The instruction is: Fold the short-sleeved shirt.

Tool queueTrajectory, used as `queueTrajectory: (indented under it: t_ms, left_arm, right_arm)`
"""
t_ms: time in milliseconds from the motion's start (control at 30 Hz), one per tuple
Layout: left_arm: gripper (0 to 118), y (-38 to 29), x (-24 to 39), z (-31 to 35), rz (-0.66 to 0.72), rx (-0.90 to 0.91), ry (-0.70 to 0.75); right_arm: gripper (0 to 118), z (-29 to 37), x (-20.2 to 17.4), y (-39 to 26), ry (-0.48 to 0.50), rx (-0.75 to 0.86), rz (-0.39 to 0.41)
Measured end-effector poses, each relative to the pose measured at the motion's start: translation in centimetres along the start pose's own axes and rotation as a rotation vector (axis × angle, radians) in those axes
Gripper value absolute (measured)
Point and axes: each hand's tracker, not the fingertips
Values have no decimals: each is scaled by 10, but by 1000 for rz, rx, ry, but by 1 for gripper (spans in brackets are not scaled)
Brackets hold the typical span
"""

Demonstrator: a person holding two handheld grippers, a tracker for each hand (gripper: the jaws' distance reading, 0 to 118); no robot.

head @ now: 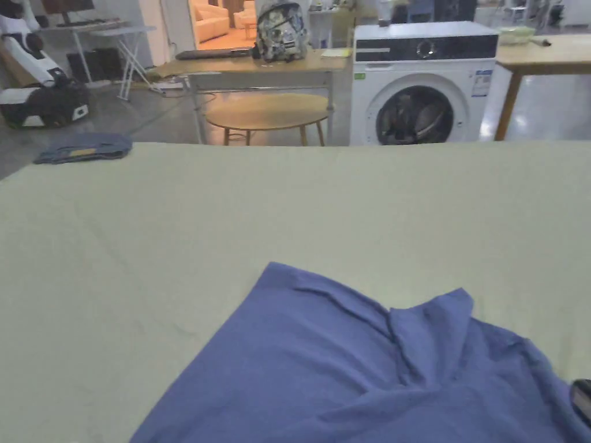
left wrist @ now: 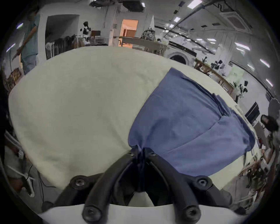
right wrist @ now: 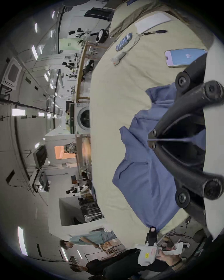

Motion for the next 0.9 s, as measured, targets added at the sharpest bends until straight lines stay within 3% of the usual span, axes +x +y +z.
queueTrajectory:
  t_ms: [33,67,100,367,433,467,500,567,700,900]
  left_arm:
    - [2,-1,-2,1,7,0,-4]
    - [2,-2,2,3,20,3,-6]
    - [2,-2,8,6,24,6,-6]
    - [2,0,21,14,14,8,11]
    - [2,0,22,14,27,3,4]
    - [2,1,21,15,35,2,2]
    - [2,2,20,15,47,1,2]
    - [2,1,22,16,64,1,5]
    - [2,8,16,23,110,8,-34]
    - [2,70,30,100,104,291,-174]
  right_arm:
    - [24,-15,9,15,18,-53,-12]
    - [56,-34,22,29,40,-109,-27]
    - [74,-51,30,39,51,-137,-45]
    - [70,-216,77,73,-79,-515,-52]
    - [33,-236,81,63,-53,-598,-103]
    - [21,-242,82,58,-42,-628,-124]
    - [19,-243,79,53,-55,-630,-128]
    - [3,-234,69,52,-78,-568,-66]
    - [2,-208,57,71,-44,-486,-24]
    - [2,-111,39,153,33,-226,45]
